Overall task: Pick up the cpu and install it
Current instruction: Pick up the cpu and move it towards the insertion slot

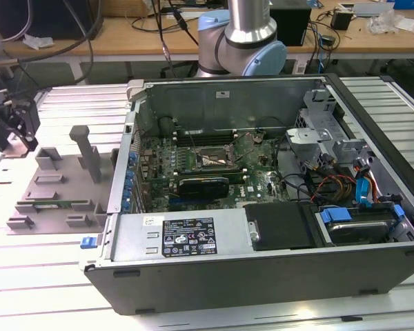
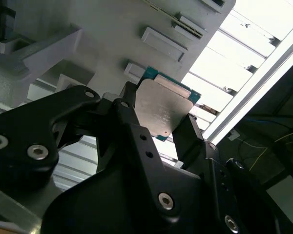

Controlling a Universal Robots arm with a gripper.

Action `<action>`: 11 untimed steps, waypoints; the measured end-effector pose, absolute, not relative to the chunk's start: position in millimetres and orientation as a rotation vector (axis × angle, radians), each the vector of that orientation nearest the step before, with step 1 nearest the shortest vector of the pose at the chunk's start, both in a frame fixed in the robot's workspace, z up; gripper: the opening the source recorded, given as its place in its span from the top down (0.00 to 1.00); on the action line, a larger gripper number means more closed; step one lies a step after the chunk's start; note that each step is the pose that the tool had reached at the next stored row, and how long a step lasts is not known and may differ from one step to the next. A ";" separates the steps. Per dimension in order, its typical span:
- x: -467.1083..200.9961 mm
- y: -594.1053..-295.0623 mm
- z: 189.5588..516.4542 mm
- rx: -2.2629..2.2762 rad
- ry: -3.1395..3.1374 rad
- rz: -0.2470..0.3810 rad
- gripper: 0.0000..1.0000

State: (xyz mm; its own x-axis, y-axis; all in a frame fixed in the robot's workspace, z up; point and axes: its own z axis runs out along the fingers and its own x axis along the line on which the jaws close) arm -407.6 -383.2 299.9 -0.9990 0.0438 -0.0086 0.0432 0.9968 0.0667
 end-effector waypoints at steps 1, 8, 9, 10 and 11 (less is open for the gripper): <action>-407.7 -383.1 300.9 0.068 3.129 0.104 0.45; -407.6 -383.0 316.5 0.068 3.129 0.104 0.45; -407.6 -383.0 317.8 0.068 3.129 0.104 0.45; -407.6 -383.0 318.8 0.068 3.129 0.104 0.45; -407.6 -383.0 320.5 0.068 3.129 0.104 0.45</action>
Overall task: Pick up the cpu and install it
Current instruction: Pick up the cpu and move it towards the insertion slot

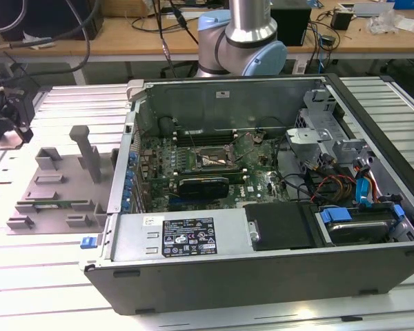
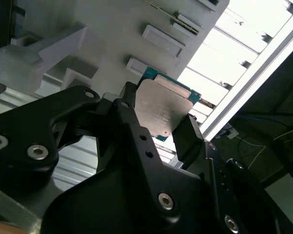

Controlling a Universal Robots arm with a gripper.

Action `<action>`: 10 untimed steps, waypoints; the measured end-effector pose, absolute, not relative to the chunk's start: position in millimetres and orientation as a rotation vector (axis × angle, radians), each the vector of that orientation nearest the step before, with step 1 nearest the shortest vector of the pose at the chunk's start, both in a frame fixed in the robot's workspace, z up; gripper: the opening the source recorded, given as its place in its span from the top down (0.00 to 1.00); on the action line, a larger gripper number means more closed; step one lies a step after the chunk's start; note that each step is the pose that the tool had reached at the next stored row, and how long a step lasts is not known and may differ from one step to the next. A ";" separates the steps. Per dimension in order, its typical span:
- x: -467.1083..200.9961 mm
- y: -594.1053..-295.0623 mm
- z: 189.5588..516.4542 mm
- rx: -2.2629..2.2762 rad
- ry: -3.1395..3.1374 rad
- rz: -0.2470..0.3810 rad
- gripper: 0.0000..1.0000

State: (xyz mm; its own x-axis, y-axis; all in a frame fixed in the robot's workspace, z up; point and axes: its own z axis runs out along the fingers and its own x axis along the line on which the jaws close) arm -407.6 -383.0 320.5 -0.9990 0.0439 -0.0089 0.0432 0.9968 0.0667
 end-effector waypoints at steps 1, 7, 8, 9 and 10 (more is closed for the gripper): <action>-407.6 -383.0 321.7 0.068 3.129 0.104 0.45; -407.6 -383.0 330.4 0.068 3.128 0.104 0.45; -407.6 -383.0 331.4 0.068 3.128 0.104 0.45; -407.7 -383.0 332.7 0.068 3.128 0.104 0.45; -407.7 -383.0 334.8 0.068 3.127 0.104 0.45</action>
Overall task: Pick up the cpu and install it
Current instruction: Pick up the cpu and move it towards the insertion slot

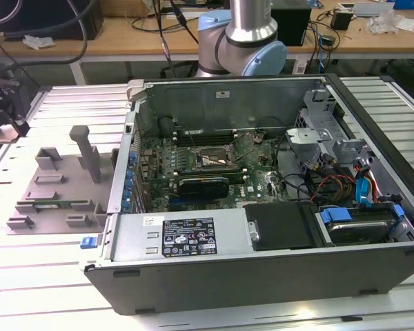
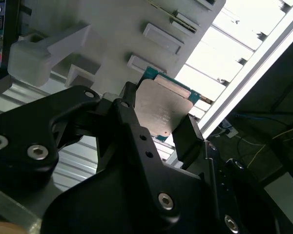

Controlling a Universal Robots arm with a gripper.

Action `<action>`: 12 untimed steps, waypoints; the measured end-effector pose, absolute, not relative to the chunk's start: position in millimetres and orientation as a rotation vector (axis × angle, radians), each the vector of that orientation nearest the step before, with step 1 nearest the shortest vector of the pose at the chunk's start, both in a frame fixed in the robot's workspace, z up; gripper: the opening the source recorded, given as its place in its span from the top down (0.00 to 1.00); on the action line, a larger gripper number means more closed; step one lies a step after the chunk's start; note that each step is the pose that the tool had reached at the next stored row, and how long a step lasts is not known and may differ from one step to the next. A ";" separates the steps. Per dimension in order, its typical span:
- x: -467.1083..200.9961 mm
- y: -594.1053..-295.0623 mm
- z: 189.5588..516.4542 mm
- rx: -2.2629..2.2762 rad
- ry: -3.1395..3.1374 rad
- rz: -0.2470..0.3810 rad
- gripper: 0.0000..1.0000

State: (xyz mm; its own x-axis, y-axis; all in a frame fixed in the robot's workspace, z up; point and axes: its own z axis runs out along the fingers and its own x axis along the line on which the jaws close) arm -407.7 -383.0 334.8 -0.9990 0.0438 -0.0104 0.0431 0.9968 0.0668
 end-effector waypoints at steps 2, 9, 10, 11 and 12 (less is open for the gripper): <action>-407.7 -383.0 337.7 0.068 3.127 0.104 0.45; -407.7 -383.0 351.9 0.068 3.125 0.104 0.45; -407.7 -383.0 353.2 0.068 3.124 0.105 0.45; -407.7 -383.0 355.1 0.068 3.124 0.104 0.45; -407.7 -383.0 356.6 0.068 3.124 0.104 0.45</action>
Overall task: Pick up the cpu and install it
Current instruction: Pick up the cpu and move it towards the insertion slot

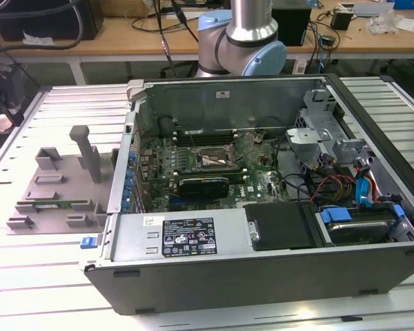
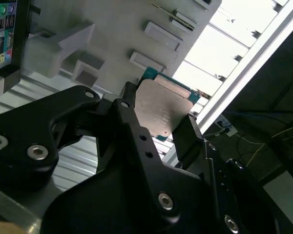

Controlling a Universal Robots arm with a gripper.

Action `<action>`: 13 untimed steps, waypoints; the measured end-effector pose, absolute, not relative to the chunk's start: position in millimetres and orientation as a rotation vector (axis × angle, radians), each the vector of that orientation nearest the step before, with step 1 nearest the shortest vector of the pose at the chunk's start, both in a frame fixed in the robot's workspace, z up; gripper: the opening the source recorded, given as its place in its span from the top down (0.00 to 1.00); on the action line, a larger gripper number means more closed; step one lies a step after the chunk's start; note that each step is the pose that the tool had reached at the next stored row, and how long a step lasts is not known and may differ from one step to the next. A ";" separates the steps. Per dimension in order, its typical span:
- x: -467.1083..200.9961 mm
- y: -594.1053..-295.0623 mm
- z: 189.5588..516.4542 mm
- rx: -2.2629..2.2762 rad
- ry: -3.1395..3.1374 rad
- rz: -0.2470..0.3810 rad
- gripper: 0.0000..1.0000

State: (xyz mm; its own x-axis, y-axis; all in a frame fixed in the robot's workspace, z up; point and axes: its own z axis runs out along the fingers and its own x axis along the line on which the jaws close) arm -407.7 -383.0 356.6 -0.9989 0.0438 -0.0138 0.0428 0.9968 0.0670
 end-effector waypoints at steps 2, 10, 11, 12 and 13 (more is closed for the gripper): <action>-407.7 -383.0 360.3 0.068 3.123 0.104 0.45; -407.7 -383.0 375.2 0.068 3.122 0.104 0.45; -407.7 -383.0 377.9 0.068 3.121 0.104 0.45; -407.7 -383.0 380.0 0.068 3.121 0.104 0.45; -407.7 -383.0 381.7 0.068 3.121 0.105 0.45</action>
